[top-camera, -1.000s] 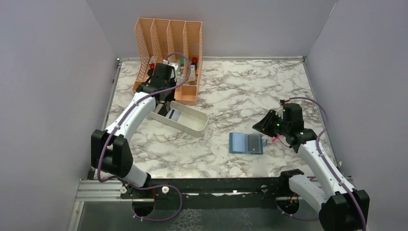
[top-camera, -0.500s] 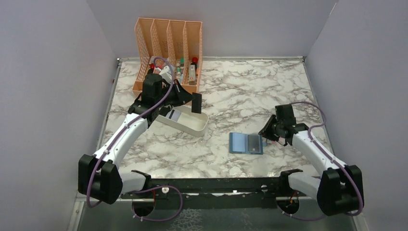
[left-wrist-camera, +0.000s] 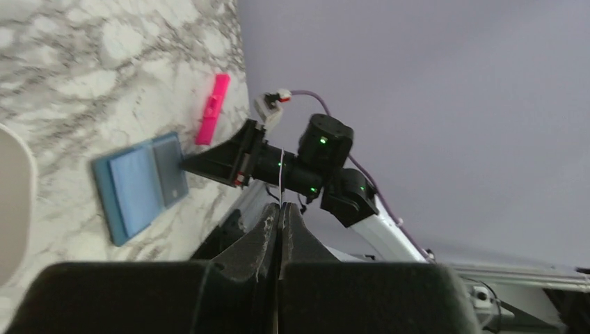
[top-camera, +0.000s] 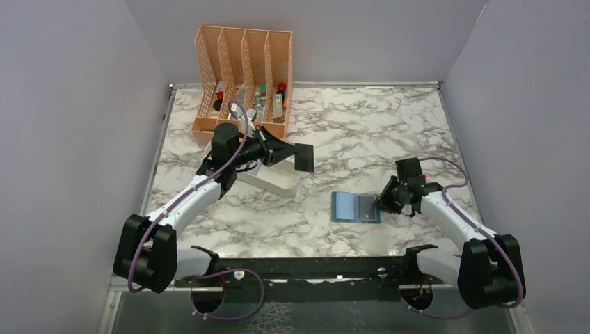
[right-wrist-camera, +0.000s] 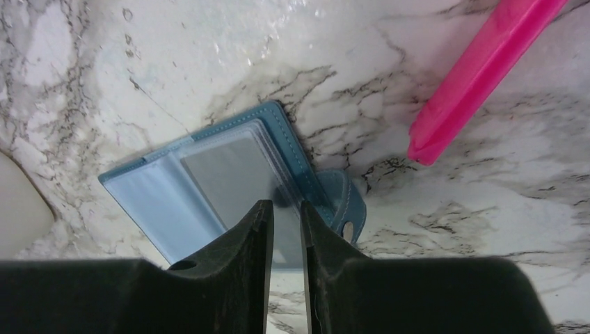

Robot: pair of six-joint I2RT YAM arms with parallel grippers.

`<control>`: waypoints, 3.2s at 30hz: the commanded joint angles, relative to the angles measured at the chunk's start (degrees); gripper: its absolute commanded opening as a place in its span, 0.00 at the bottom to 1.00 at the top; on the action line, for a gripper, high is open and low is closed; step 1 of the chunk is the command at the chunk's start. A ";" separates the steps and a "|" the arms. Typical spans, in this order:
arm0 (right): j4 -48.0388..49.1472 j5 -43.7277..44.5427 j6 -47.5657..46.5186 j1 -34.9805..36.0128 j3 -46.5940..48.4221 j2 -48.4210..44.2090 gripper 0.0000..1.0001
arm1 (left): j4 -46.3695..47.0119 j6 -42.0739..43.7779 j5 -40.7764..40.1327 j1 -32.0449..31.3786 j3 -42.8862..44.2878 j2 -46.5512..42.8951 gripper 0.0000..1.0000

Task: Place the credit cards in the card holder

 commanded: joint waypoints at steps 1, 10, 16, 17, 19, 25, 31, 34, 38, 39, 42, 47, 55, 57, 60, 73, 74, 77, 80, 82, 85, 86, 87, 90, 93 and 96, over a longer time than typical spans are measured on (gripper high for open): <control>1.18 -6.96 1.77 0.26 -2.49 -1.16 0.25 | 10.80 -11.04 2.92 -3.31 -2.98 -1.07 0.00; 1.91 -13.94 4.44 0.43 -5.46 -4.62 0.24 | 27.90 -24.78 -0.48 -12.26 -8.57 6.02 0.00; -0.83 -13.97 4.06 0.43 -3.87 -6.96 0.24 | 31.24 -24.66 -3.26 -16.06 -8.81 11.53 0.00; -1.31 -13.08 3.90 0.43 -3.50 -7.60 0.24 | 31.34 -23.77 -3.39 -16.70 -8.59 12.73 0.00; -2.91 -11.92 3.95 0.43 -2.69 -8.92 0.25 | 32.09 -22.60 -3.40 -17.99 -8.03 15.19 0.00; -7.04 -9.54 3.32 0.43 -0.42 -14.38 0.29 | 32.25 -12.41 -1.61 -21.11 -2.65 20.40 0.00; -3.30 -13.26 -2.11 0.43 -0.43 -14.79 0.30 | 30.78 -3.06 3.97 -22.30 3.16 30.26 0.00; -1.17 -15.98 -5.81 0.43 -0.07 -13.47 0.29 | 29.70 0.57 3.28 -22.43 3.00 32.39 0.00; -0.47 -14.83 -5.40 0.43 -1.07 -11.62 0.27 | 24.64 6.37 1.20 -22.47 3.05 34.69 0.00; -0.17 -14.27 -5.19 0.43 -1.52 -11.13 0.27 | 23.64 7.49 0.68 -22.50 3.17 35.38 0.00; 0.09 -13.11 -5.20 0.43 -2.00 -9.69 0.27 | 22.11 9.99 -0.67 -22.97 3.86 37.54 0.00; 1.21 -11.00 -5.23 0.43 -3.30 -9.74 0.27 | 15.39 17.83 -5.26 -24.25 7.48 38.35 0.00; 3.31 -9.07 -4.65 0.43 -3.77 -7.05 0.27 | 14.22 26.04 -8.42 -26.04 11.64 39.79 0.00; 4.34 -8.74 -4.34 0.43 -4.19 -5.90 0.27 | 14.17 26.62 -9.10 -26.36 11.88 39.98 0.00; 6.52 -8.84 -4.04 0.43 -5.25 -4.04 0.27 | 14.22 27.53 -10.50 -26.77 11.90 40.17 0.00; 10.77 -8.96 -3.84 0.43 -8.31 -0.42 0.25 | 14.23 24.06 -13.26 -27.17 12.24 41.80 0.00; 10.62 -8.73 -3.64 0.41 -8.32 -0.54 0.25 | 14.22 24.02 -13.53 -27.25 12.30 41.96 0.00; 10.11 -8.22 -2.97 0.43 -8.26 -1.33 0.24 | 14.22 23.18 -14.74 -27.24 11.99 42.36 0.00; 8.67 -7.15 -2.36 0.43 -7.92 -2.46 0.24 | 14.20 22.35 -16.69 -27.25 10.81 42.13 0.00; 7.59 -6.49 -2.16 0.43 -7.58 -3.54 0.25 | 14.24 22.14 -17.63 -27.31 10.18 41.64 0.00; 6.47 -5.89 -1.98 0.43 -7.17 -4.92 0.25 | 14.37 21.36 -18.90 -27.43 9.42 40.85 0.00; 6.55 -5.80 -1.97 0.43 -7.28 -5.22 0.25 | 14.46 21.27 -19.46 -27.52 9.26 40.44 0.00; 6.71 -5.71 -1.97 0.43 -7.51 -5.45 0.25 | 14.48 21.44 -20.18 -27.71 9.11 40.00 0.00; 7.66 -5.81 -1.79 0.43 -8.46 -5.14 0.25 | 14.69 22.22 -21.98 -28.29 8.80 39.21 0.00; 8.32 -6.49 -1.88 0.43 -8.81 -4.39 0.25 | 15.27 22.50 -22.00 -28.51 8.90 39.51 0.00; 8.28 -5.80 -1.73 0.43 -8.83 -4.34 0.25 | 15.83 22.57 -22.46 -28.67 8.58 39.50 0.00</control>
